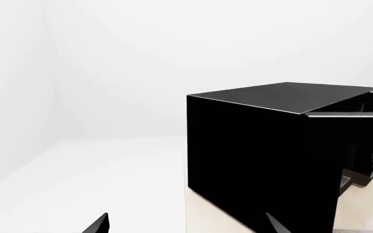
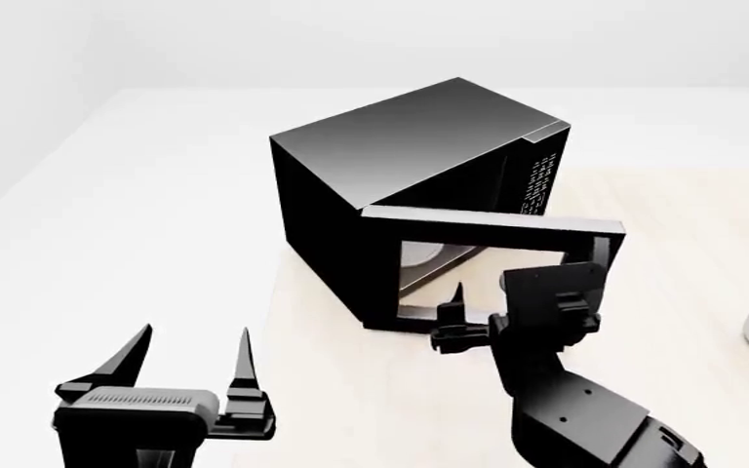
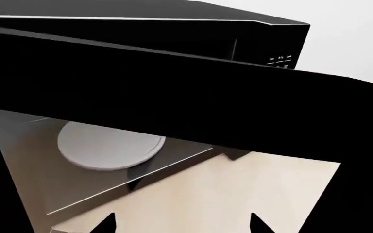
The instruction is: Close the microwave.
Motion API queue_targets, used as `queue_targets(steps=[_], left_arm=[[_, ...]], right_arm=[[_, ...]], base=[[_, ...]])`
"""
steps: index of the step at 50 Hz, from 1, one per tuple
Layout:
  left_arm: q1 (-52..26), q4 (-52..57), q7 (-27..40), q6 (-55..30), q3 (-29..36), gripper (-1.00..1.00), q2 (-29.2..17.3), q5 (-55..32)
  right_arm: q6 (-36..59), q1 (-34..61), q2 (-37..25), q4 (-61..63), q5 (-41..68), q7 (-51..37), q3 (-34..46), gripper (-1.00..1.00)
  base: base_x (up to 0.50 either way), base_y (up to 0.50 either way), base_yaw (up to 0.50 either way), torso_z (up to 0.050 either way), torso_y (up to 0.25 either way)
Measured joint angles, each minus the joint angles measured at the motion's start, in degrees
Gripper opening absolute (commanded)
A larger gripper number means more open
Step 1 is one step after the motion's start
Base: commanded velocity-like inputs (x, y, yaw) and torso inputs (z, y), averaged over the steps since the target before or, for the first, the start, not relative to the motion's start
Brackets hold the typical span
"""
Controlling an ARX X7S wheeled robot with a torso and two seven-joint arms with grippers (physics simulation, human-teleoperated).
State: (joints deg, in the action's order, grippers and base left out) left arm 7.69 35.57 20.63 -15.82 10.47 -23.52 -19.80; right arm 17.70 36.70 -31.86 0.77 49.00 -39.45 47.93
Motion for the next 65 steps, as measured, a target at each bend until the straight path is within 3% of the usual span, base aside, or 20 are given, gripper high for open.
queue_targets(steps=[65], left_arm=[[-0.50, -0.64, 0.66, 0.28, 0.92, 1.00, -0.61, -0.47]], right_arm=[[-0.22, 11.07, 4.36, -18.48, -5.02, 13.55, 2.86, 1.00]], base=[[0.00, 0.00, 0.00, 0.000, 0.000]])
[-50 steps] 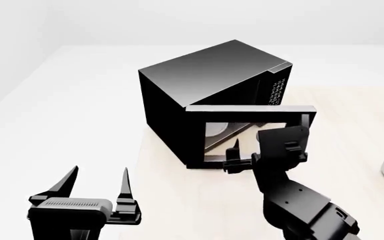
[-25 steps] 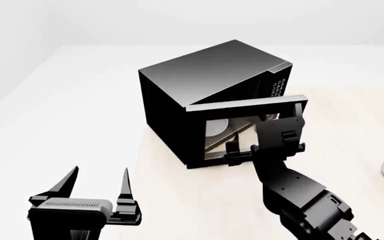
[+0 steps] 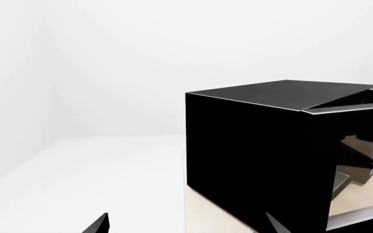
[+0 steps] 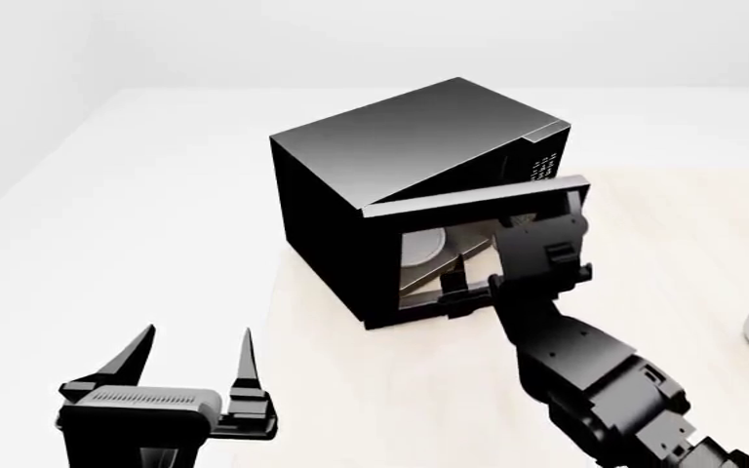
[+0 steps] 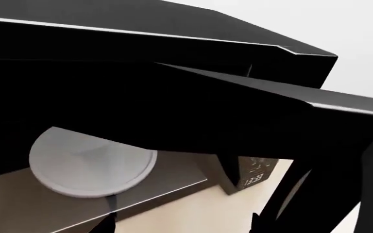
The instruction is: Close the microwave.
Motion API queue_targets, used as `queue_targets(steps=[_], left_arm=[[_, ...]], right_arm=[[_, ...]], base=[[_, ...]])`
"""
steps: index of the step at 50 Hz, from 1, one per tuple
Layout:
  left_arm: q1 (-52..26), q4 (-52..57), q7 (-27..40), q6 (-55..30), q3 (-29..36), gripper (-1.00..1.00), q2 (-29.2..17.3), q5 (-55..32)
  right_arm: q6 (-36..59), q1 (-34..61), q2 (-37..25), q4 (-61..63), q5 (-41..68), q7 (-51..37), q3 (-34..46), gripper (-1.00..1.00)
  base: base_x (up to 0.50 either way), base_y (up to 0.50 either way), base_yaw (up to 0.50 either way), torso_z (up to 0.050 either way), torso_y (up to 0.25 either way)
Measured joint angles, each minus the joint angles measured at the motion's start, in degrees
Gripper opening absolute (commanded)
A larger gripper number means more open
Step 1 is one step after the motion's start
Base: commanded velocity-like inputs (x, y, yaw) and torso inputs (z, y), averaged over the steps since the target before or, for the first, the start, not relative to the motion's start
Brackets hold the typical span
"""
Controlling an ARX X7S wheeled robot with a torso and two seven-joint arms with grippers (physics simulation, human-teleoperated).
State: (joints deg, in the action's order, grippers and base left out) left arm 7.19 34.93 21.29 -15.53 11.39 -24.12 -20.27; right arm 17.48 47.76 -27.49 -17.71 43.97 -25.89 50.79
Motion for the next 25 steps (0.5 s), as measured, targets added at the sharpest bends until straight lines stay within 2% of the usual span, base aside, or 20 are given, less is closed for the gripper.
queue_targets(steps=[25], left_arm=[[-0.24, -0.54, 0.18, 0.21, 0.22, 1.00, -0.24, -0.25]], right_arm=[[-1.68, 3.67, 2.18, -7.32, -2.30, 6.27, 1.45, 1.00]], base=[[0.00, 0.00, 0.00, 0.000, 0.001]])
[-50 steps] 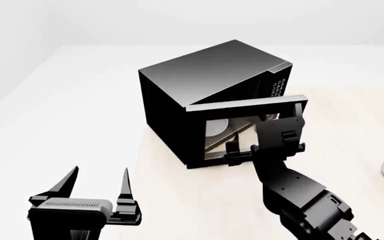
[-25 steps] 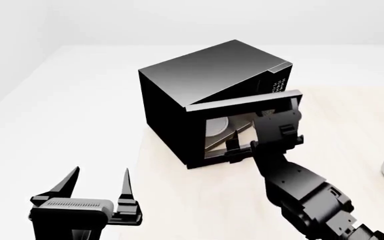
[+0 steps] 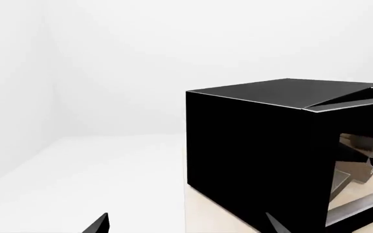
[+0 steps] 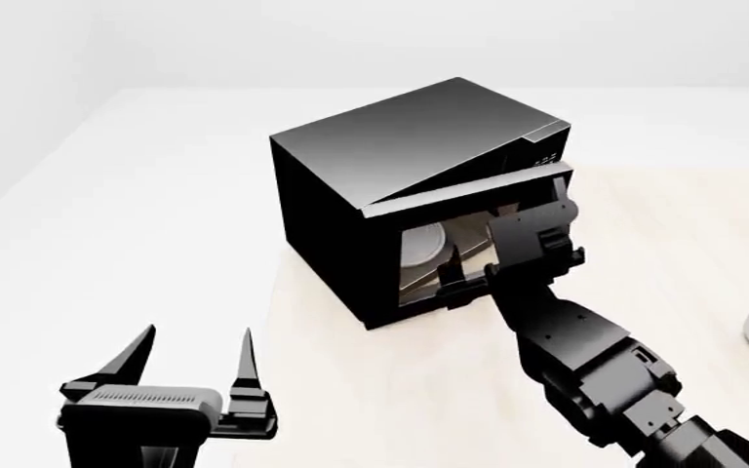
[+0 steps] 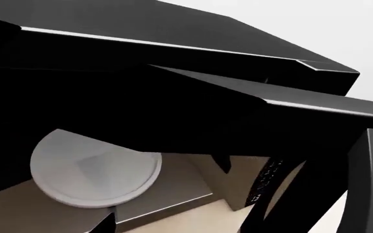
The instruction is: Close the microwave.
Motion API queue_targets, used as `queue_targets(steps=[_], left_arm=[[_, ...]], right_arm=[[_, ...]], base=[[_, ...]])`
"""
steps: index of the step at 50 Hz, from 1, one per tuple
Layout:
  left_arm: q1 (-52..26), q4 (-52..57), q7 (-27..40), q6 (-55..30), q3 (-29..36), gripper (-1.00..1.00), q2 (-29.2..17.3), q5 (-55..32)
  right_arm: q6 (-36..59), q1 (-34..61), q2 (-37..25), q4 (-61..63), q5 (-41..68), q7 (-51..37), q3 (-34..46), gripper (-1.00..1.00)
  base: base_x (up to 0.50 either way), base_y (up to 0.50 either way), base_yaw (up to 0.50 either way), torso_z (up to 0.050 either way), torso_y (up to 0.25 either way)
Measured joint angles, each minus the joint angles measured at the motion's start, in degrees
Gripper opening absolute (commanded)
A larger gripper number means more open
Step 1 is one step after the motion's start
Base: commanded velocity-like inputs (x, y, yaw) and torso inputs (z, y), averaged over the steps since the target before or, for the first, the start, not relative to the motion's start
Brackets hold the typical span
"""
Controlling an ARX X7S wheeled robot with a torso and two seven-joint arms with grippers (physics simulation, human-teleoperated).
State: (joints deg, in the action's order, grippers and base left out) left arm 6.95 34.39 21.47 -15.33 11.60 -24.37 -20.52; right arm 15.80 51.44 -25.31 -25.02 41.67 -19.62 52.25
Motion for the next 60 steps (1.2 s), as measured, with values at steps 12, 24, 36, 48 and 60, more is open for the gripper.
queue_targets(steps=[12, 24, 36, 48, 60], left_arm=[[0.02, -0.13, 0.16, 0.12, 0.12, 1.00, -0.12, -0.01], [0.14, -0.03, 0.45, 0.10, 0.37, 1.00, -0.21, 0.07], [0.19, 0.15, 0.78, -0.02, 0.48, 1.00, -0.33, 0.03], [-0.25, -0.22, 0.98, -0.35, 0.48, 1.00, -0.39, -0.27], [-0.29, -0.56, 1.03, -0.13, 0.46, 1.00, -0.53, -0.42]], right_arm=[[-1.43, 1.43, 0.86, -3.39, -1.08, 3.54, 0.53, 1.00], [-2.50, 2.65, 1.38, -6.15, -1.83, 6.88, 1.02, 1.00], [-3.17, 4.02, 1.86, -8.73, -1.86, 10.17, 1.41, 1.00], [-5.25, 5.88, 3.47, -14.08, -2.31, 14.46, 1.83, 1.00], [-8.75, 7.76, 6.26, -21.50, -3.41, 18.91, 1.79, 1.00]], base=[[0.00, 0.00, 0.00, 0.000, 0.000], [0.00, 0.00, 0.00, 0.000, 0.001], [0.00, 0.00, 0.00, 0.000, 0.001], [0.00, 0.00, 0.00, 0.000, 0.001], [0.00, 0.00, 0.00, 0.000, 0.000]])
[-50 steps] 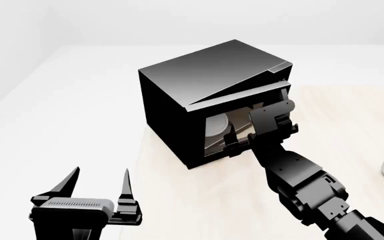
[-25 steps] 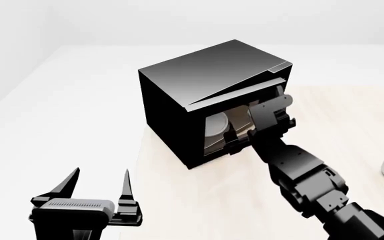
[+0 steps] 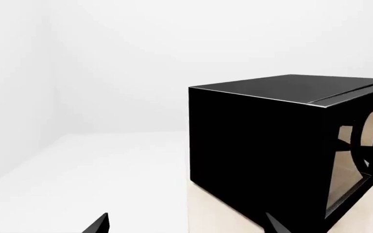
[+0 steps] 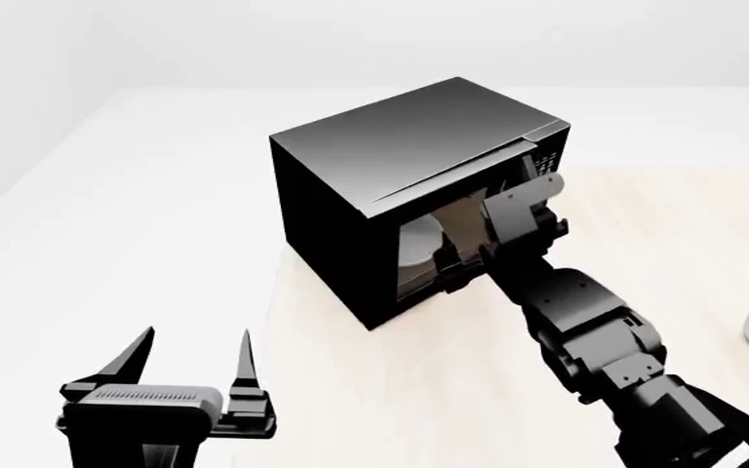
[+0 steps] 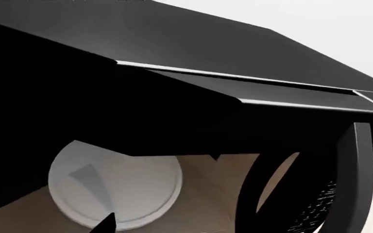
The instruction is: Close the microwave.
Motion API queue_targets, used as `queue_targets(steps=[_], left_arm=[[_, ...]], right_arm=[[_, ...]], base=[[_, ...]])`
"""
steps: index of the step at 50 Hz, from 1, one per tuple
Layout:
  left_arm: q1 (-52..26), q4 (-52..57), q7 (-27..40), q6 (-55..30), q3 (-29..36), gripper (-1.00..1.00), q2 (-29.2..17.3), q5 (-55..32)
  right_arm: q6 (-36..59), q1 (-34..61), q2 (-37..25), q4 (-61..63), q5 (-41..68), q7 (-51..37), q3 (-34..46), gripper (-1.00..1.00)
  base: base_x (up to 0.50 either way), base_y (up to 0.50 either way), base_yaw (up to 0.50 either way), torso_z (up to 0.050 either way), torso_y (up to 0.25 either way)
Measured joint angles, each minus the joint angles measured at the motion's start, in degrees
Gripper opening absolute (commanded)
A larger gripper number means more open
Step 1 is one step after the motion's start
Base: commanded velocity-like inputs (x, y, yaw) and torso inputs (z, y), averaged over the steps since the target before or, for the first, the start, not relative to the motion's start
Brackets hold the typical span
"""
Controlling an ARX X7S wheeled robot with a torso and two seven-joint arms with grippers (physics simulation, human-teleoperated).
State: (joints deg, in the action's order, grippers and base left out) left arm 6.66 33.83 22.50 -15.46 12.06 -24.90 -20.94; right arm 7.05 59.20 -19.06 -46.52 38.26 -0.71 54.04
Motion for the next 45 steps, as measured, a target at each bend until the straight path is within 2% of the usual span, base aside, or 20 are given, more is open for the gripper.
queue_targets(steps=[45], left_arm=[[-0.15, -0.03, 0.82, 0.03, 0.54, 1.00, -0.23, -0.17]], right_arm=[[-5.32, 1.76, 2.17, -8.25, 0.91, 6.49, -0.02, 1.00]], base=[[0.00, 0.00, 0.00, 0.000, 0.000]])
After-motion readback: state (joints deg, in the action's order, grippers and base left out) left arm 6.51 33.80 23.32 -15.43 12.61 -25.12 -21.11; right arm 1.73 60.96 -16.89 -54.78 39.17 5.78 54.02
